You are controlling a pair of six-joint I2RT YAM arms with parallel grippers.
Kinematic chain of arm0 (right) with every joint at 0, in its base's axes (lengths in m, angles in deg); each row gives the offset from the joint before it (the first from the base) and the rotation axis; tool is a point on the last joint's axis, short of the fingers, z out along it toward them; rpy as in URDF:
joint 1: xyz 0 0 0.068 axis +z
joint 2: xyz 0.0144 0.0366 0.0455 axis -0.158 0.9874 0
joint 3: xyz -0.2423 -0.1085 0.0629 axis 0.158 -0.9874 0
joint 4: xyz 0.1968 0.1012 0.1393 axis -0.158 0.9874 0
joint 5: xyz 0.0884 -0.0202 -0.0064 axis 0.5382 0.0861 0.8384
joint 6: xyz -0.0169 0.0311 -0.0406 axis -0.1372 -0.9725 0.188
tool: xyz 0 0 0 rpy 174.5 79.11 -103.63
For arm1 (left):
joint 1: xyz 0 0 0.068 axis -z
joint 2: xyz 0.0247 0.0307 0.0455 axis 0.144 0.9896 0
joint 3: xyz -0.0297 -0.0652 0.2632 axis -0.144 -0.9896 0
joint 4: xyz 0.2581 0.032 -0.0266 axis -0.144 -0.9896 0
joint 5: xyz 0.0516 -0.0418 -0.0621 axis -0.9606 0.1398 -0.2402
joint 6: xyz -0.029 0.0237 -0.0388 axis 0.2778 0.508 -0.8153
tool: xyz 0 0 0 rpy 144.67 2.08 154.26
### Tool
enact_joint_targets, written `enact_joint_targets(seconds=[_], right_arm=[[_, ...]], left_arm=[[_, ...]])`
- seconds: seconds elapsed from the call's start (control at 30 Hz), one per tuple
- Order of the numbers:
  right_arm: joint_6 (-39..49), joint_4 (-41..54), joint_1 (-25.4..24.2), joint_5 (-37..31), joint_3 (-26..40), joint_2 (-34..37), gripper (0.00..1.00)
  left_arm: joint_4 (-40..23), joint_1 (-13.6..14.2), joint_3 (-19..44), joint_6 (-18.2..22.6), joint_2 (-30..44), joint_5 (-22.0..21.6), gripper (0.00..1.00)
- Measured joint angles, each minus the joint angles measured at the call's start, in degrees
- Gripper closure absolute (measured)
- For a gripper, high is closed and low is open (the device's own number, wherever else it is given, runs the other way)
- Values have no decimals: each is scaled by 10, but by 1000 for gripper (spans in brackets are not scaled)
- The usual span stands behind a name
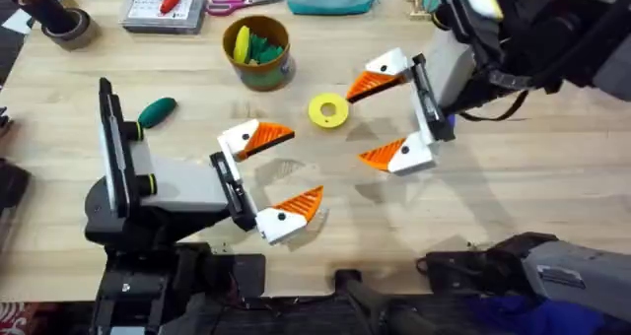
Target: Pick up the gripper from the table and insert it into the empty holder that is missing its gripper. Then pick up a screw, insert it into the mounting hole, and use the screwdriver to tighten it. Finally, clean up the table by picking up the vegetable and placing it into the bucket.
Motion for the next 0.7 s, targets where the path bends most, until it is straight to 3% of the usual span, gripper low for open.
enact_joint_targets(seconds=[0.6,0.7], right_arm=[[-8,0,0,4,0,0,5],[-12,0,0,4,0,0,5]], left_arm=[[0,0,0,0,0,0,16],[0,0,0,0,0,-1,442]])
